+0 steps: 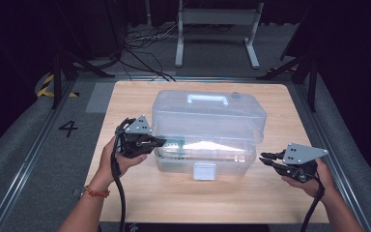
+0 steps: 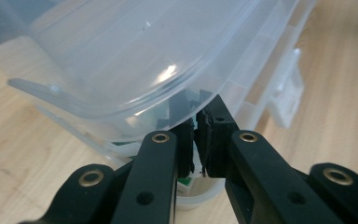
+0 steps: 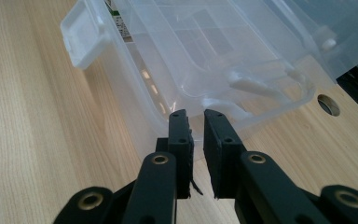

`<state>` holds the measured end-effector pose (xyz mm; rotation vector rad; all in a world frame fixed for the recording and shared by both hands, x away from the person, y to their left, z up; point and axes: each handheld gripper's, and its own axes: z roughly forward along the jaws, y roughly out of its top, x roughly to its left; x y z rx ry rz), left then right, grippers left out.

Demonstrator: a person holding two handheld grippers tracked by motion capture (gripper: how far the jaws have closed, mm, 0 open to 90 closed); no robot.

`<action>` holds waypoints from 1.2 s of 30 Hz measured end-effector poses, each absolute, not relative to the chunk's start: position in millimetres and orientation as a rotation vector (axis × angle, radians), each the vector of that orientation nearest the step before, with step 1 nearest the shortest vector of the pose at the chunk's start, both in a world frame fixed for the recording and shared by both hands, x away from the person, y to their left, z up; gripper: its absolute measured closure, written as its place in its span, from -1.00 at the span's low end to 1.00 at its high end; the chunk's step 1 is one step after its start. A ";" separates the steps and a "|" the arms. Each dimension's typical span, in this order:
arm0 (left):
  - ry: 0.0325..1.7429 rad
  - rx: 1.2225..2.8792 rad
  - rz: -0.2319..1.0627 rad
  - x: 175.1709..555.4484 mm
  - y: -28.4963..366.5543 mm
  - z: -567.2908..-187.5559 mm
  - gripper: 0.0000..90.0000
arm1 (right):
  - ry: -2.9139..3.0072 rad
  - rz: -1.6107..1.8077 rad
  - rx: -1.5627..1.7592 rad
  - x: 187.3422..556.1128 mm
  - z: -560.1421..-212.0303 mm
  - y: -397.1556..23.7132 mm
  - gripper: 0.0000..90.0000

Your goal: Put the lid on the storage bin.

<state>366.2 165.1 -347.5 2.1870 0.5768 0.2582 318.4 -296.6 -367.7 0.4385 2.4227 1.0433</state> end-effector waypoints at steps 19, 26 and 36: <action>0.577 2.183 0.235 339.8 183.5 -352.7 0.92 | 2.409 1.050 0.462 313.9 -366.9 -304.4 0.82; 0.584 2.219 0.340 324.4 193.7 -350.3 0.85 | 2.400 1.050 0.489 310.2 -366.1 -312.7 0.82; 0.638 2.283 0.458 310.3 209.1 -364.0 0.64 | 2.397 1.016 0.552 306.3 -370.5 -324.3 0.69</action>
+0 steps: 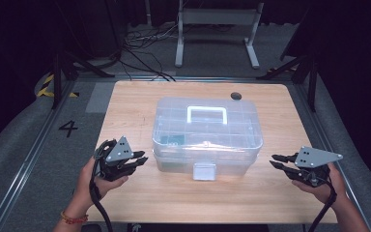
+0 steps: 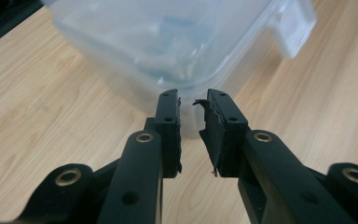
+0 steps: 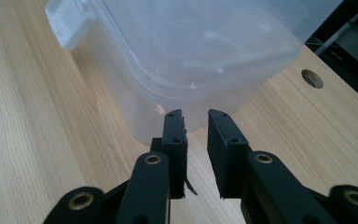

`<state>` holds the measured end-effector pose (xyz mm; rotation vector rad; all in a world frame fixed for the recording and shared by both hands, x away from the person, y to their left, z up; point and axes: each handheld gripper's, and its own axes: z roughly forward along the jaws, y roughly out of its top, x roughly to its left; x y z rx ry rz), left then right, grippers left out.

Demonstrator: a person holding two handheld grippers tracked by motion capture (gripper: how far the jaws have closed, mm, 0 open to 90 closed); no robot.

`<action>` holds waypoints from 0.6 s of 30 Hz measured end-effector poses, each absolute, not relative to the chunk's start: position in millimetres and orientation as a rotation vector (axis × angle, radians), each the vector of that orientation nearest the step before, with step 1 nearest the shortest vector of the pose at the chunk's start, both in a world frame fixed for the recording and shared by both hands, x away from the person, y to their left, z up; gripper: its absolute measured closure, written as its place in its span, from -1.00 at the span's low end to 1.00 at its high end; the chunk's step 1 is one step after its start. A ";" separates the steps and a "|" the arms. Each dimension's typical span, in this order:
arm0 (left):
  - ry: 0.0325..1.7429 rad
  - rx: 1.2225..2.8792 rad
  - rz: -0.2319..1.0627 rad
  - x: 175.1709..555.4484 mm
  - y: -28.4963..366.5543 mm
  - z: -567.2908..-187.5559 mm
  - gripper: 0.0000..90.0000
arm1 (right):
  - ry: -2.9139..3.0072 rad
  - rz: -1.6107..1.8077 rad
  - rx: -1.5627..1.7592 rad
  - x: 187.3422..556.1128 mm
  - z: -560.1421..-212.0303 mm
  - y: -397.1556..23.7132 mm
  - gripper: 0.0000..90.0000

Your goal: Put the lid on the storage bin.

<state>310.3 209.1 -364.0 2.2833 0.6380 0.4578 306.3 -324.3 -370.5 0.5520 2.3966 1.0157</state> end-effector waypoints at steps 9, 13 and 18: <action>0.707 2.401 0.561 301.7 227.8 -394.3 0.25 | 2.389 0.984 0.664 305.2 -387.1 -346.7 0.28; 0.759 2.396 0.531 302.5 235.5 -408.1 -0.09 | 2.381 0.968 0.724 307.4 -404.4 -359.3 0.06; 0.822 2.425 0.540 303.0 247.4 -432.0 -0.37 | 2.369 0.960 0.806 307.3 -425.4 -374.9 -0.06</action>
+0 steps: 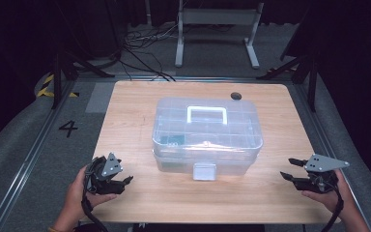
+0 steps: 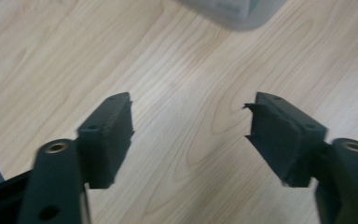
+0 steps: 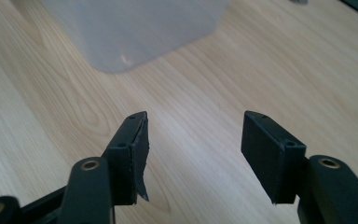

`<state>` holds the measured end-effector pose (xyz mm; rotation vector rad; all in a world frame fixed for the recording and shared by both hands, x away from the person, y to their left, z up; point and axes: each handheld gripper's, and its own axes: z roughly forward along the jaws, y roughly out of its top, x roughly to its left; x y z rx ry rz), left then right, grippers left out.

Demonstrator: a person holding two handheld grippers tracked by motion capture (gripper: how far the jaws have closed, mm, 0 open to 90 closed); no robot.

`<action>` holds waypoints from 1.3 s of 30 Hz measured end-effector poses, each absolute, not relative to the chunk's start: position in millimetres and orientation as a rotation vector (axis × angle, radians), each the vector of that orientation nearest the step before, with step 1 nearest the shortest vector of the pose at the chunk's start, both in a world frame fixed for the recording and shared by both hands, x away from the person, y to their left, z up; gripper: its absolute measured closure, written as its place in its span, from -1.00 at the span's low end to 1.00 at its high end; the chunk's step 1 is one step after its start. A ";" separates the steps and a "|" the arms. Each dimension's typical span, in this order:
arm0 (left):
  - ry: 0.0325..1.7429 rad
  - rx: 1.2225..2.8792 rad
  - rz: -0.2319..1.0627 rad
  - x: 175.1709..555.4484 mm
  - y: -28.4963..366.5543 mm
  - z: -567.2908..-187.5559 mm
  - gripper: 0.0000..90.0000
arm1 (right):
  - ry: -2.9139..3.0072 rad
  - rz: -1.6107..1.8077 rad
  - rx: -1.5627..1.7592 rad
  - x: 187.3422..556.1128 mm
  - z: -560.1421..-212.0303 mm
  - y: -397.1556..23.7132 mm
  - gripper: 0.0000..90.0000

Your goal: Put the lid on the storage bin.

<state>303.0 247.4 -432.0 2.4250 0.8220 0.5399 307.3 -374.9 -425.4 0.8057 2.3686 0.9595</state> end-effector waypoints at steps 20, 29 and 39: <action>0.924 2.230 0.357 303.4 279.6 -482.9 -0.65 | 2.233 0.996 1.221 299.2 -487.3 -422.1 -0.52; 0.948 2.224 0.361 303.0 278.4 -482.9 -0.66 | 2.233 1.001 1.252 301.8 -487.9 -423.4 -0.56; 0.950 2.223 0.369 302.6 277.9 -483.1 -0.67 | 2.231 1.000 1.255 301.9 -488.0 -423.2 -0.56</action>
